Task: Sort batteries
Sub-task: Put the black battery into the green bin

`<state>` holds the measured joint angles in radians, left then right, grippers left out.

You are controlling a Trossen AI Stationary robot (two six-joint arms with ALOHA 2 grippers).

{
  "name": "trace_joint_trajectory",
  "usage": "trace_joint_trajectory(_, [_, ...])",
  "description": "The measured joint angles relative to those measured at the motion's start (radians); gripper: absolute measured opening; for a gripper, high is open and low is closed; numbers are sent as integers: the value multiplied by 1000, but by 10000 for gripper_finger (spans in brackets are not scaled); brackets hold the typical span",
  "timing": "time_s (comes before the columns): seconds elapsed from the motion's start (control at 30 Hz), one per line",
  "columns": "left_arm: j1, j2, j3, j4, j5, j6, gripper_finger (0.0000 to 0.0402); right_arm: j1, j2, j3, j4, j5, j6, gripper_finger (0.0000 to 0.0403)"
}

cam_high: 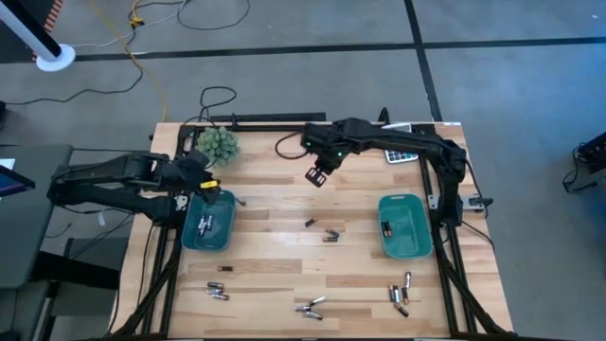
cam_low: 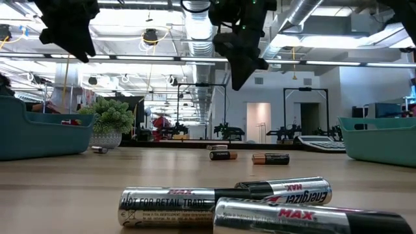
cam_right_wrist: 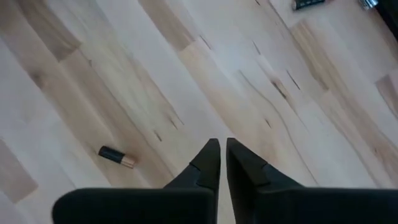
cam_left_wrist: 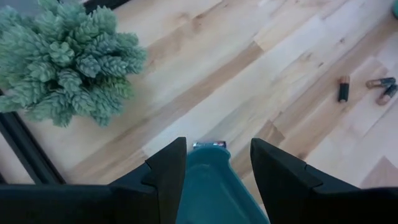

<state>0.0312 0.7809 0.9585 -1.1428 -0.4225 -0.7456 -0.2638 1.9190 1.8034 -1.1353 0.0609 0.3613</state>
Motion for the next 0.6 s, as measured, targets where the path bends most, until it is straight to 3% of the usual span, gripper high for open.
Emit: trace_joint_trajectory(0.6, [0,11,0,-19,-1,0,173,-111,0,-127,271,23,15,62])
